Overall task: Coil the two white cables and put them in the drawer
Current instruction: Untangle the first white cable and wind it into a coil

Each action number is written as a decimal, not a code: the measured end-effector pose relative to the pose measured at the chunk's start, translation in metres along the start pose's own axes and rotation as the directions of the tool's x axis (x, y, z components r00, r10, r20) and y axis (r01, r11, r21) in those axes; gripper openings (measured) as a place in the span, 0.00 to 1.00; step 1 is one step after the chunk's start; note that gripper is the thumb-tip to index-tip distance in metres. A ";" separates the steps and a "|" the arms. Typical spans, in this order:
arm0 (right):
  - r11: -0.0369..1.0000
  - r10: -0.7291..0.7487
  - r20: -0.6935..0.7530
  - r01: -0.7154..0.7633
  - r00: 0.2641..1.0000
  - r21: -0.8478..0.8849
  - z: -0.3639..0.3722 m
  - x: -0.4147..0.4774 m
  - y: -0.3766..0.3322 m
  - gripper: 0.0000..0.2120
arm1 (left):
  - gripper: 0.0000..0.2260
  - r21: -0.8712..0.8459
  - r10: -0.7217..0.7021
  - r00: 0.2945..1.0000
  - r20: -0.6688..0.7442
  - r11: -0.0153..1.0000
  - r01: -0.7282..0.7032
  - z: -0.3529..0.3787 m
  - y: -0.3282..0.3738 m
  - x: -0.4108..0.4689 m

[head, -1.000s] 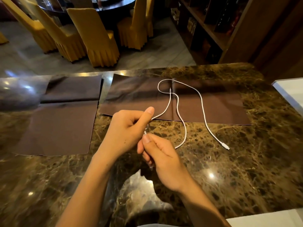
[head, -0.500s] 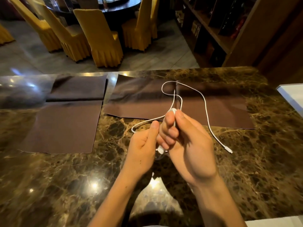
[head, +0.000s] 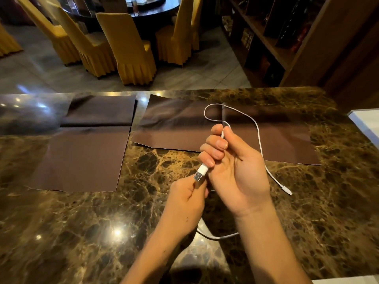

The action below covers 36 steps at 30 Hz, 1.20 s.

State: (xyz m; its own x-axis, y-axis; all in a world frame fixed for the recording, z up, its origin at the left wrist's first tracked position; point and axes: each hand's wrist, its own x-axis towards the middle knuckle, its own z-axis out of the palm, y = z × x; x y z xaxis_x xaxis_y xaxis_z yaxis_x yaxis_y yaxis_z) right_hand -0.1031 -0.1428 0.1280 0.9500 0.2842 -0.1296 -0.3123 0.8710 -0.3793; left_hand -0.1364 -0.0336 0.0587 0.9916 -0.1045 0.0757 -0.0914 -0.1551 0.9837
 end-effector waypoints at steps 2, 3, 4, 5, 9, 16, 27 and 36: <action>1.000 -0.005 -0.020 0.005 1.000 -0.012 -0.001 0.002 0.000 0.13 | 0.20 0.044 -0.029 1.000 -0.002 0.999 0.029 0.000 0.003 -0.004; 1.000 -0.006 -0.029 0.005 1.000 -0.018 -0.001 0.003 0.000 0.13 | 0.20 0.065 -0.028 1.000 -0.004 0.997 0.029 0.000 0.006 -0.006; 1.000 -0.005 -0.039 0.005 0.999 -0.021 -0.001 0.004 0.000 0.13 | 0.20 0.082 -0.025 1.000 -0.003 0.996 0.026 0.000 0.009 -0.007; 1.000 -0.005 -0.050 0.004 0.999 -0.015 -0.001 0.004 0.000 0.13 | 0.21 0.096 -0.020 1.000 0.000 0.995 0.020 -0.001 0.011 -0.007; 0.988 0.048 -0.111 -0.031 0.993 0.149 0.000 0.007 -0.002 0.13 | 0.24 0.156 0.012 0.999 0.036 0.988 -0.017 -0.004 0.016 -0.012; 0.967 0.100 -0.104 -0.072 0.989 0.243 0.002 0.007 -0.005 0.12 | 0.26 0.186 -0.092 0.995 0.041 0.979 0.083 0.005 0.010 -0.017; 0.954 -0.136 -0.114 0.099 0.984 -0.284 -0.023 0.009 0.000 0.13 | 0.21 0.328 -0.021 0.992 0.128 0.945 -0.022 -0.014 0.019 -0.019; 0.556 -0.272 0.067 0.214 0.960 -0.803 -0.043 0.012 0.014 0.15 | 0.21 0.423 0.013 0.985 0.174 0.902 -0.087 -0.034 0.050 -0.017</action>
State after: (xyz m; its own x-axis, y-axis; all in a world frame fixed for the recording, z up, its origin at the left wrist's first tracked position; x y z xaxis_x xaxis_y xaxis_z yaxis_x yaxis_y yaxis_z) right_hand -0.0961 -0.1443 0.0820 0.9972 0.0630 0.0404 0.0253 0.2237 -0.9743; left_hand -0.1546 -0.0065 0.1124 0.9594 -0.2759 0.0591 -0.2072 -0.5463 0.8116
